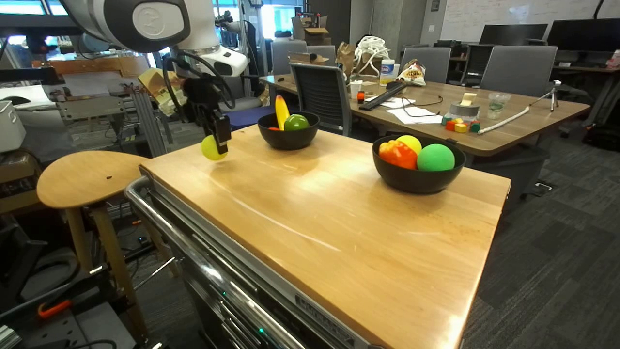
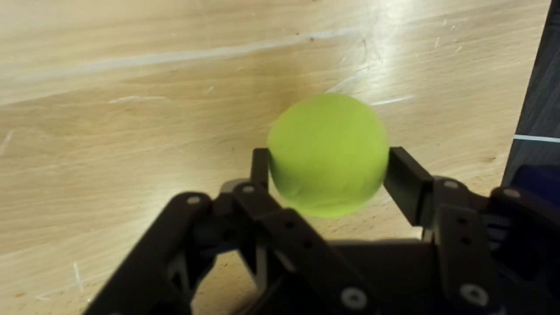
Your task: Remove the fruits and vegetables from the two black bowls
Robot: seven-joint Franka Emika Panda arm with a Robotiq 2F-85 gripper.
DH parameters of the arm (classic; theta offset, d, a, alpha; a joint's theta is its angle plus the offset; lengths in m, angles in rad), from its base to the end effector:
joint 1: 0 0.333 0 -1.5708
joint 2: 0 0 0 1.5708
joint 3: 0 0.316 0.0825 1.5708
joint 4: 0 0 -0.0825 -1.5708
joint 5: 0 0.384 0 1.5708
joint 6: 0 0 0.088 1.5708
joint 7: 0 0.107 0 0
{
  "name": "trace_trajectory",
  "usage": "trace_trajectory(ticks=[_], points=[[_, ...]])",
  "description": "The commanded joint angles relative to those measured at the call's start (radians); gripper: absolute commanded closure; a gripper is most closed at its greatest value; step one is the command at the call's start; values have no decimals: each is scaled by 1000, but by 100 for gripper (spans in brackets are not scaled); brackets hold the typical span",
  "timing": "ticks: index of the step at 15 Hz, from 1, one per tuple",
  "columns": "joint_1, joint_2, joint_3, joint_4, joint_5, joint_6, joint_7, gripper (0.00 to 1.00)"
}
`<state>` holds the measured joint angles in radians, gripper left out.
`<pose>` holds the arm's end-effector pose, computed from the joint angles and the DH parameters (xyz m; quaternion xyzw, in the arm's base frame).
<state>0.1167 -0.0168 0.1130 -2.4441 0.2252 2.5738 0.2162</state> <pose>0.4813 0.1087 0.3209 -0.9917 0.0833 -0.0563 0.0807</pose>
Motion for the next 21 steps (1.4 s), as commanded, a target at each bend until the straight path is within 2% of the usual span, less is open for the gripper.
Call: trace_trajectory(ticks=[1,4,6,8,9,10,11,12,14,15,16,19,20,21], points=[[1,-52,2,6,-33,-26,-21,1],[-3,-77,0,59,-85,-44,-114,0],[-10,-83,-11,127,-128,-110,-177,0],[-18,-53,-25,203,-145,-107,-218,0],[-26,-32,-31,241,-174,-94,-216,0],[-41,-8,-38,285,-211,-102,-157,0],[-46,-3,-43,313,-196,-144,-93,0],[-32,-45,-36,228,-170,-92,-158,0],[-47,-22,-45,273,-172,-119,-135,0],[-48,-23,-49,283,-177,-153,-228,0],[-49,-20,-51,306,-167,-215,-271,0],[-53,-35,-56,336,-183,-303,-407,0],[-54,-29,-59,347,-172,-303,-409,0],[-54,-29,-57,322,-171,-185,-335,0]])
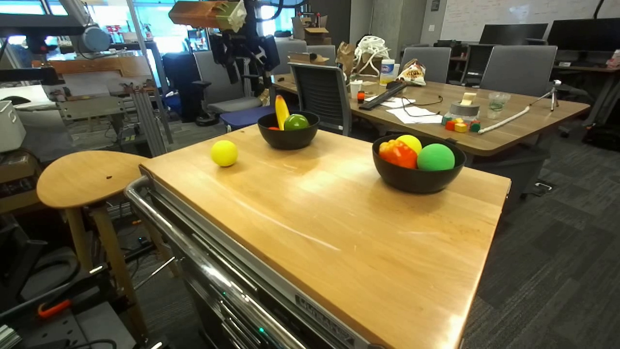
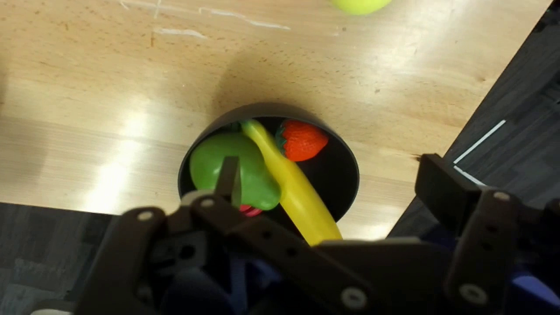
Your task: Remove the fruits and vegetables from the two black bowls
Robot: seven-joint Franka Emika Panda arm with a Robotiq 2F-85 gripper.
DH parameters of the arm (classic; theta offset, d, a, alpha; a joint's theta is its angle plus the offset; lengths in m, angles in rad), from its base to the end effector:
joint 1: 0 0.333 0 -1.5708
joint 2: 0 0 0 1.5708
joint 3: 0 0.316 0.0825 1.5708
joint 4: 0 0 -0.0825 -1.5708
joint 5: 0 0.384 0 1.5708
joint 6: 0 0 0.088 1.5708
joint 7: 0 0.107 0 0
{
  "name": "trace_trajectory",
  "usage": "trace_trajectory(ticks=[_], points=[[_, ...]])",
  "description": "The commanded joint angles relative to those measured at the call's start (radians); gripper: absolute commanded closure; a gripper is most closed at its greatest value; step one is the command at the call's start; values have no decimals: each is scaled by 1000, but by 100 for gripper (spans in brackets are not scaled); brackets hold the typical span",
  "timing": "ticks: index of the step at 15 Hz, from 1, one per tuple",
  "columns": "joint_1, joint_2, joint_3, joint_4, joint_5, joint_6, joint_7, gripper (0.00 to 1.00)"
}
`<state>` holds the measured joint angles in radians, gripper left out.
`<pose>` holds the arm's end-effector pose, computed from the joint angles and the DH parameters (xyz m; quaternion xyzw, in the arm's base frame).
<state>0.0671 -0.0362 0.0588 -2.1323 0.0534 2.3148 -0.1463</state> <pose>0.5492 0.0708 0.4452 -0.9866 -0.1192 -0.1093 0.0193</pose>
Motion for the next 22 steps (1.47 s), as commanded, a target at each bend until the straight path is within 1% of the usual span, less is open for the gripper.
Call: trace_trajectory(ticks=[1,3,5,6,8,11,12,13,14,16,18,19,20,22], points=[[-1,-1,-1,8,0,14,3,0],[-3,-1,-4,8,0,48,12,0],[-2,-33,4,11,-102,-139,72,0],[-1,-55,7,6,-141,-209,106,0],[2,-70,16,35,-213,-378,141,0],[8,-68,37,110,-321,-615,141,0],[14,-59,46,126,-372,-633,104,0],[20,-64,49,118,-404,-554,71,0],[10,-66,36,89,-347,-563,107,0],[18,-65,45,102,-378,-561,93,0],[20,-65,48,102,-384,-561,90,0],[24,-73,39,93,-381,-534,-53,0],[21,-78,33,98,-369,-547,-114,0],[17,-81,20,108,-359,-524,-237,0]])
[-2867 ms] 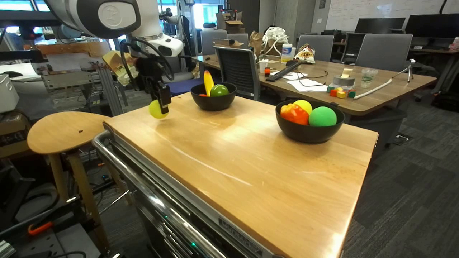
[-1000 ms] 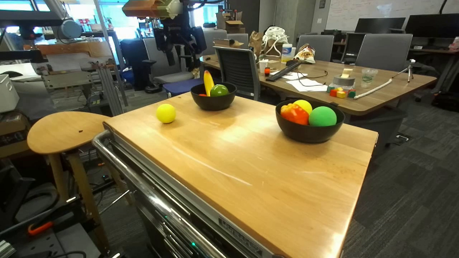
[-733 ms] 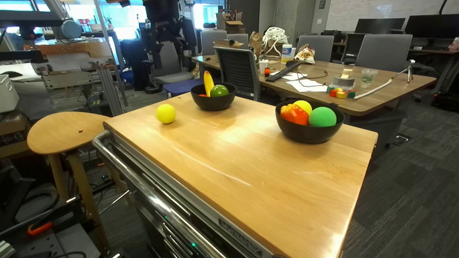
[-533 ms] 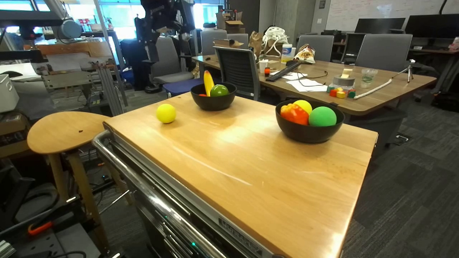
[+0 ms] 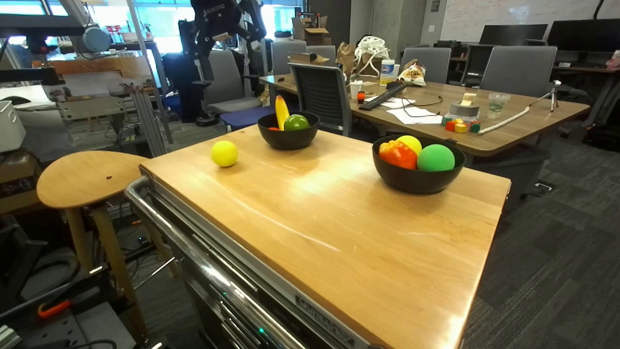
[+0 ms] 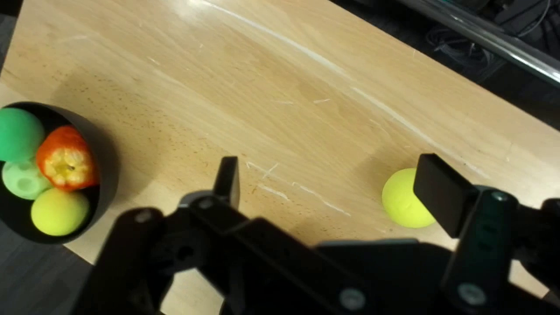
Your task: Remove the fruits and vegetables from the two black bowls
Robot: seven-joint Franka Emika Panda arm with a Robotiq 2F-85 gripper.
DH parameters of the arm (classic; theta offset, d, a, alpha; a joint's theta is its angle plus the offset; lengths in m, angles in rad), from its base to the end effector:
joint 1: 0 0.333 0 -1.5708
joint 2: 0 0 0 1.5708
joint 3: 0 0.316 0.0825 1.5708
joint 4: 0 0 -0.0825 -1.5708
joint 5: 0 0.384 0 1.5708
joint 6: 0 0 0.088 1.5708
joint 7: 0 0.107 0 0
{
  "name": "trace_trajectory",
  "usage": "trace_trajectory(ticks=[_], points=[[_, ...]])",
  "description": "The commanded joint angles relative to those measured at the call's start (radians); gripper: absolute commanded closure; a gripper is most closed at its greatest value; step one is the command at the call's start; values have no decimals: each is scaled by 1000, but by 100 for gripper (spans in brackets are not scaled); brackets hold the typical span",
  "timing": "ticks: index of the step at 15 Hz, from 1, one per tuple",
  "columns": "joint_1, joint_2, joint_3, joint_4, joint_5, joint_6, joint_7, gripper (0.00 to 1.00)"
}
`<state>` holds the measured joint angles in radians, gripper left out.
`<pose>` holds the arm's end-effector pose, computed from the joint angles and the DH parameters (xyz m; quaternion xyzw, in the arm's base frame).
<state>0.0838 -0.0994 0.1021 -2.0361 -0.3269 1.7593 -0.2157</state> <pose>0.5046 0.0672 0.4788 0.9535 0.2389 -0.0903 0.1601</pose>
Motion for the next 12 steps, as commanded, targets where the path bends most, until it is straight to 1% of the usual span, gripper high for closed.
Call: trace_trajectory(ticks=[1,4,5,6,7,10,11,12], points=[[1,-14,-28,19,28,42,-224,0],[8,3,-36,29,51,66,-385,0],[14,2,-31,26,62,57,-419,0],[4,1,-29,13,33,50,-338,0],[5,2,-28,13,41,51,-368,0],[9,4,-26,13,43,51,-391,0],[9,-1,-33,-5,64,111,-443,0],[9,1,-34,-15,58,166,-457,0]])
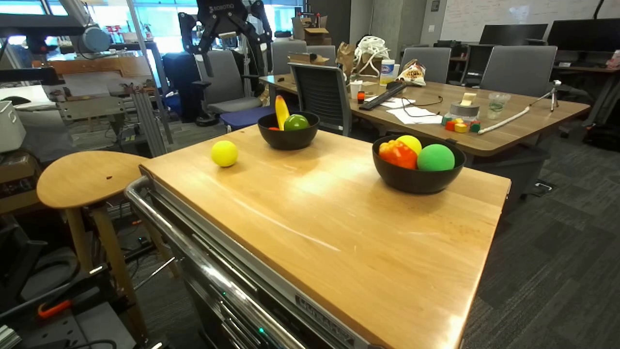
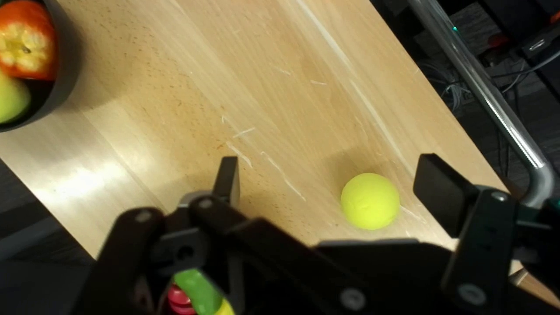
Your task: Remove the fruits and vegetables from the two black bowls
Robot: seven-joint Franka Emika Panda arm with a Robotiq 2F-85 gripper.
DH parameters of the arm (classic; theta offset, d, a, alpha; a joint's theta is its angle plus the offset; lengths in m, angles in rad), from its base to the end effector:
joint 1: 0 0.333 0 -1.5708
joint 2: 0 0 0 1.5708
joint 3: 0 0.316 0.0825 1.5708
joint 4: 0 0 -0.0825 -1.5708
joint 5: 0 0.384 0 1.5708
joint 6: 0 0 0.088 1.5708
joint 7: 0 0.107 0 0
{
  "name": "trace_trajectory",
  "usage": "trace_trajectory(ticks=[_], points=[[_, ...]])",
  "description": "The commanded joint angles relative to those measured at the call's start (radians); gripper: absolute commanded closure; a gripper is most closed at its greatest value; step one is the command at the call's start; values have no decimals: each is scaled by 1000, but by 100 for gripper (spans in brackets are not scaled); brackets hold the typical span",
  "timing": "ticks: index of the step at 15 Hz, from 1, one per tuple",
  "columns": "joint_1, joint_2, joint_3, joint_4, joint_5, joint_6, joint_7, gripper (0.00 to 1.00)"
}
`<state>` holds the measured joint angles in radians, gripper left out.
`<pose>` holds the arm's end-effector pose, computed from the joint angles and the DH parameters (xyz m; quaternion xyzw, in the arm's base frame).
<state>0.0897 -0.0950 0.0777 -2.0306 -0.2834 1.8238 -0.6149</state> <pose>0.5134 0.0646 0.4824 0.8971 0.4160 -0.0849 0.1224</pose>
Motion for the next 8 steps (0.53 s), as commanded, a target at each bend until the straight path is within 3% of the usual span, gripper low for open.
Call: trace_trajectory(ticks=[1,3,5,6,7,8], points=[[5,14,-10,-18,14,155,-77,0],[6,52,-7,5,39,242,-87,0],[7,103,-4,65,142,274,-95,0],[6,133,0,107,208,259,-101,0],[5,180,6,185,270,141,-95,0],[-2,103,6,54,184,237,-73,0]])
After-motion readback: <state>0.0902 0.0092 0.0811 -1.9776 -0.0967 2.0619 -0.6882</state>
